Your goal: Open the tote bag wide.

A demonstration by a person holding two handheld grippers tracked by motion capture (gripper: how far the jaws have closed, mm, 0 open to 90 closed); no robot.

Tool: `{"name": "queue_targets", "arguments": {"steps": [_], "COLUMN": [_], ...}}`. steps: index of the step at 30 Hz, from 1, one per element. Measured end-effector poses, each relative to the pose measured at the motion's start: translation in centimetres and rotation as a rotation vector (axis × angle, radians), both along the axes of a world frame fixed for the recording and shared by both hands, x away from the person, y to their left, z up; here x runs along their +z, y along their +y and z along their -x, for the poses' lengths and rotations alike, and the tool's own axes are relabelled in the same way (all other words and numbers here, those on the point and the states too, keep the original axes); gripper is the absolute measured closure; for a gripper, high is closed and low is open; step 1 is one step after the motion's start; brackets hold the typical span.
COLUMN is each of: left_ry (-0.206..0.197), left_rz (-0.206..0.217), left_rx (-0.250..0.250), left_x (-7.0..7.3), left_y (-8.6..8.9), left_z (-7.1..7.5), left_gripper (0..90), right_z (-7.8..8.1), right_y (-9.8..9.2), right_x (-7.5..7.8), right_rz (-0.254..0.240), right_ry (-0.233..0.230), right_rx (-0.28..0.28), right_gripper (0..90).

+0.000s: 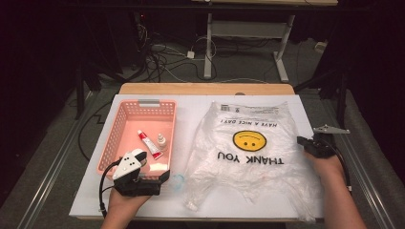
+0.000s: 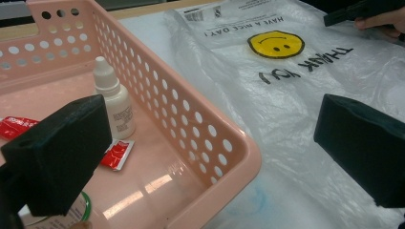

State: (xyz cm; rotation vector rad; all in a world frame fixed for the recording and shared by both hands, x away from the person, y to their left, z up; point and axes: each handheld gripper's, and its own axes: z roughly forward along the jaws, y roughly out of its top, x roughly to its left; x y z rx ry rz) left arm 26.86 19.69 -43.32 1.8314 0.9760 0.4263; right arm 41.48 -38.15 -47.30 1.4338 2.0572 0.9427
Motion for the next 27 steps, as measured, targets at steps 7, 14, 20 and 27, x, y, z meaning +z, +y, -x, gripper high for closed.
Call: {"name": "queue_targets", "arguments": {"steps": [7, 14, 20, 27], "left_ry": [-0.002, -0.033, -0.014, -0.039], "left_rz": [0.005, 0.032, 0.059, 0.014], "left_rx": [-0.008, -0.003, -0.061, -0.149], "left_x": [-0.1, 0.1, -0.2, 0.3], "left_y": [-0.2, -0.4, -0.6, -2.1], "left_z": [-0.2, 0.1, 1.2, 2.5], "left_gripper": [0.0, 0.0, 0.0, 0.0], "right_z": [0.7, 3.0, 5.7, 9.9], "right_y": [-2.4, -5.7, -7.1, -6.2], "right_x": [0.4, 0.5, 0.9, 0.9], "right_rz": [-0.022, -0.026, -0.062, -0.088], "right_ry": [-0.051, -0.075, -0.096, -0.094], "right_rx": [-0.099, -0.218, -0.279, -0.264], "right_gripper": [90.0, 90.0, 89.0, 78.9]}}
